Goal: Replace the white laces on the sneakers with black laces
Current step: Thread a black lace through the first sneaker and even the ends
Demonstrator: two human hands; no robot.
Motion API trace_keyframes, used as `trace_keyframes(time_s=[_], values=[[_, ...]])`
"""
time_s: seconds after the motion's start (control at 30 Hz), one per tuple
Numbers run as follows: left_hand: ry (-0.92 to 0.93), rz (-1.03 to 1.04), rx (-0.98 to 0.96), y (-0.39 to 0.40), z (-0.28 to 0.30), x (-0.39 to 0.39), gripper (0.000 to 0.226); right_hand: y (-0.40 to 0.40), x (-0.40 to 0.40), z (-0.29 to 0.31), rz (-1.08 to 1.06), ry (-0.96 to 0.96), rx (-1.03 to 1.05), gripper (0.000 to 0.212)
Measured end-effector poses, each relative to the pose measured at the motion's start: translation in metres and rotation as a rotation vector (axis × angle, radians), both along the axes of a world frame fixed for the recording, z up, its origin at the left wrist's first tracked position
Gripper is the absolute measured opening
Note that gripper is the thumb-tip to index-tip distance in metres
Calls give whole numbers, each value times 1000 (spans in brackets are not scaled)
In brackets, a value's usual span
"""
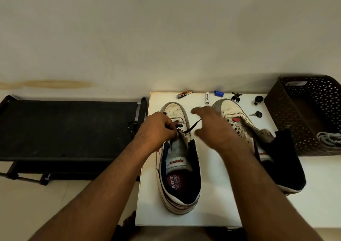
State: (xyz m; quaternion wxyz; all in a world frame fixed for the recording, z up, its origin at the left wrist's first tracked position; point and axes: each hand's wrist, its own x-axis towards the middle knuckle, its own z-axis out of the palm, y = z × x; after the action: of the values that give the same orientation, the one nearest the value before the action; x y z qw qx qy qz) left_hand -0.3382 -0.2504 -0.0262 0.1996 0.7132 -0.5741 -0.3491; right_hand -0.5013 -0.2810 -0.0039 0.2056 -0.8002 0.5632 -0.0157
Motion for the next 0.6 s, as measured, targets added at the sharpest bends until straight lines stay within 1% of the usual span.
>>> trace_keyframes(time_s=[0.03, 0.07, 0.13, 0.2, 0.27, 0.37, 0.4, 0.43, 0.47, 0.5, 0.53, 0.57, 0.6], values=[[-3, 1, -4, 0, 0, 0, 6, 2, 8, -4, 67, 11, 27, 48], [-8, 1, -6, 0, -1, 0, 6, 3, 14, -6, 84, 25, 42, 42], [1, -1, -10, 0, -2, 0, 6, -1, 18, -9, 51, 22, 59, 22], [27, -4, -16, 1, -1, 3, 5, -6, 15, -12, 4, -17, 102, 10], [52, -12, -11, 2, 1, 5, 4, -12, 4, -7, -121, -53, 89, 8], [58, -12, -4, 2, 2, 6, 5, -20, -21, 9, -419, -34, -145, 15], [56, -12, 3, 1, 3, 5, 5, -20, -25, 11, -464, -50, -196, 16], [54, -12, 13, 1, 3, 5, 5, -19, -25, 11, -462, -94, -214, 19], [50, -11, 21, 0, 3, 4, 5, -16, -21, 11, -412, -159, -199, 27], [42, -12, 26, 1, 3, 5, 5, -11, -13, 8, -326, -219, -151, 35], [34, -14, 26, 1, 2, 5, 4, -6, -5, 3, -213, -236, -85, 40], [27, -18, 22, 1, 2, 6, 3, -3, 3, -1, -90, -191, -18, 41], [24, -21, 15, 1, 1, 6, 2, -2, 10, -5, 19, -108, 29, 37]])
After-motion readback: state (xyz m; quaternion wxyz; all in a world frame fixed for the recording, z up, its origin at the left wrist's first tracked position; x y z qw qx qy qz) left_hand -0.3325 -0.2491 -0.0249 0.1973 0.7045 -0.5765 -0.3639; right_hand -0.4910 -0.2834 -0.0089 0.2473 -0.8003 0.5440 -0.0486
